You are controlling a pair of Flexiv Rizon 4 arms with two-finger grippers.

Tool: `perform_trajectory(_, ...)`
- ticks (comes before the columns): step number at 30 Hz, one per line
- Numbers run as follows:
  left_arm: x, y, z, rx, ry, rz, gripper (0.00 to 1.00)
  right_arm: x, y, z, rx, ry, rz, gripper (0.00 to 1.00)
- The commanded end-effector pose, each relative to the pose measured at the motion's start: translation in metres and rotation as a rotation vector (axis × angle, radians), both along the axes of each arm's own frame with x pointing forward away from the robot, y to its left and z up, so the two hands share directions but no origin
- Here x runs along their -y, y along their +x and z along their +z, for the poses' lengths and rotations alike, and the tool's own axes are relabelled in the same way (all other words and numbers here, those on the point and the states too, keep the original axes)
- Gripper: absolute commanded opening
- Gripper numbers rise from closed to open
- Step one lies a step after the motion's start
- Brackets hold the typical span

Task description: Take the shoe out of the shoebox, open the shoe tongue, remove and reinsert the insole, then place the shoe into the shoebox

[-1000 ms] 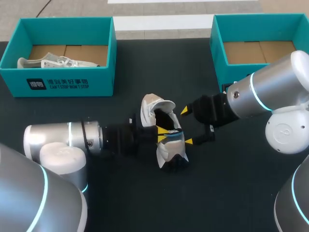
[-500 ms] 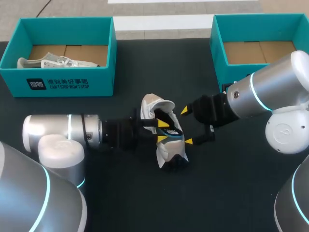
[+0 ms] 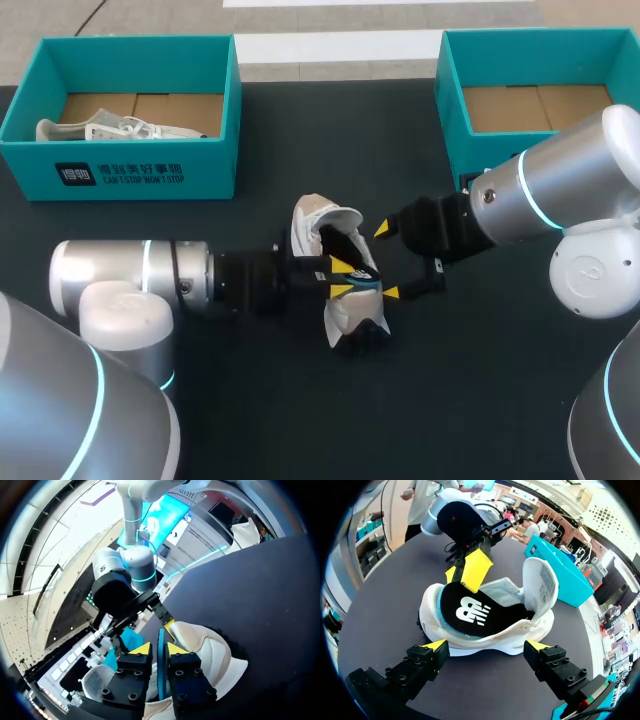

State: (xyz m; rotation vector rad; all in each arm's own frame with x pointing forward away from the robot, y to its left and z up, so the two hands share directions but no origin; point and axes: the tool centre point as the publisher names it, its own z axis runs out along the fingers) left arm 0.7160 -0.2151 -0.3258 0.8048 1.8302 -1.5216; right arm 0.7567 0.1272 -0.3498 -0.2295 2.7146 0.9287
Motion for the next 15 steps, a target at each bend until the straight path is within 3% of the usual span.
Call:
perform_trajectory(1,0.001,0.003,-0.003,-0.006,0.015,-0.012,0.0,-0.002,-0.001,-0.001,0.002,-0.003,-0.003,1.0)
perform_trajectory(8,-0.01,0.007,-0.011,-0.031,0.052,-0.003,0.0,-0.002,-0.001,-0.001,0.002,-0.003,-0.003,1.0)
perform_trajectory(15,-0.014,-0.001,-0.015,-0.053,0.104,-0.041,0.0,-0.002,-0.001,-0.001,0.002,-0.003,-0.003,1.0)
